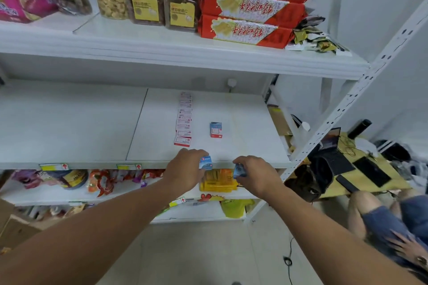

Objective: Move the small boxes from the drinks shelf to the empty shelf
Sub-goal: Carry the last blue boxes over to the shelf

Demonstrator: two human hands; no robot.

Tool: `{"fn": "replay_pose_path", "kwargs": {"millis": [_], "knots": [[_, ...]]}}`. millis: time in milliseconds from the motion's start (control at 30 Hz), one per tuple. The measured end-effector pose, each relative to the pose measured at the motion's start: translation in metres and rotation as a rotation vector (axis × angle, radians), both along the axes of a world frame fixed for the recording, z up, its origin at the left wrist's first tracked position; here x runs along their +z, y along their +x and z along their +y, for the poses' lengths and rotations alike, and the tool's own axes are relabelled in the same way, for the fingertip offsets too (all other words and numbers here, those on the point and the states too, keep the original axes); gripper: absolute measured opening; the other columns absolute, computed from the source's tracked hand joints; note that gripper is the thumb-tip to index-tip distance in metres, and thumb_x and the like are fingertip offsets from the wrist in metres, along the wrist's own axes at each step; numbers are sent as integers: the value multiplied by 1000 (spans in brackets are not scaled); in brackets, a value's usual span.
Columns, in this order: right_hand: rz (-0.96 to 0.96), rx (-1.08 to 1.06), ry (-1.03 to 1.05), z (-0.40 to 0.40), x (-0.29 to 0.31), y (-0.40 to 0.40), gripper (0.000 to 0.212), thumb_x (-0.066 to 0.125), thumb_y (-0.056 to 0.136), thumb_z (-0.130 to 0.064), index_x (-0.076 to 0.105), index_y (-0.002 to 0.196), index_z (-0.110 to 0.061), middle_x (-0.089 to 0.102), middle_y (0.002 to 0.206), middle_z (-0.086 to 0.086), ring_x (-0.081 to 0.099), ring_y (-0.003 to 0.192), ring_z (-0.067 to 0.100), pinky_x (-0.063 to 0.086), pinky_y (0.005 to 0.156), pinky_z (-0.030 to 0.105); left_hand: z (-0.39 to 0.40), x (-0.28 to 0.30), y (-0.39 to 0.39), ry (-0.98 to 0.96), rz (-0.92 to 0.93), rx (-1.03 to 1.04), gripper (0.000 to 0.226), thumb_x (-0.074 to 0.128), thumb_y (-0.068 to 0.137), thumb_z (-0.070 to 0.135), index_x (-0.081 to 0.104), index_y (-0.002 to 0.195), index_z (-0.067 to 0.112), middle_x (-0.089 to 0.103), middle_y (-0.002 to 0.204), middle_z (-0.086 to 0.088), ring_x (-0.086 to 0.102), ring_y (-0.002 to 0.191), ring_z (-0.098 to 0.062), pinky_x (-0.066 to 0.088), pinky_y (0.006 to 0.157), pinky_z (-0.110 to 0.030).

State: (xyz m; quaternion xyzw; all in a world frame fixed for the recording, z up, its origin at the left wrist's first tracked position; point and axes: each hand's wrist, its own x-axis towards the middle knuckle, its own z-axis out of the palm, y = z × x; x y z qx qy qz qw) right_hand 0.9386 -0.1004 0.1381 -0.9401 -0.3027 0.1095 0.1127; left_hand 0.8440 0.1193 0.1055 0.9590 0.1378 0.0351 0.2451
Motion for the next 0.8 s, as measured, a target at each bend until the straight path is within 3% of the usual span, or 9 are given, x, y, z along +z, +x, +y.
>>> {"fn": "replay_pose_path", "kwargs": {"millis": [333, 467, 633, 800], "knots": [[58, 63, 14, 4, -41, 89, 51, 75, 95, -26, 62, 144, -28, 67, 136, 1, 64, 121, 24, 53, 97, 35, 2, -17, 88, 46, 64, 29, 50, 76, 99, 23, 61, 146, 29, 67, 137, 1, 54, 128, -22, 52, 102, -39], [67, 88, 46, 13, -58, 129, 47, 74, 95, -23, 63, 141, -29, 68, 129, -1, 65, 116, 23, 56, 95, 35, -1, -26, 128, 63, 60, 26, 45, 79, 96, 20, 65, 138, 25, 61, 132, 2, 55, 124, -18, 48, 99, -30], [81, 135, 68, 25, -76, 162, 42, 72, 95, -22, 65, 136, -29, 68, 120, 1, 64, 107, 25, 58, 89, 39, 6, -48, 168, 72, 96, 52, 41, 80, 96, 23, 68, 135, 28, 60, 128, 2, 55, 118, -19, 57, 98, -37], [114, 145, 58, 31, -93, 179, 42, 72, 96, -22, 65, 137, -28, 68, 121, 1, 64, 109, 26, 57, 90, 39, 19, -78, 201, 71, 107, 34, 42, 76, 99, 26, 65, 139, 27, 59, 133, 3, 54, 124, -21, 53, 98, -38]]}}
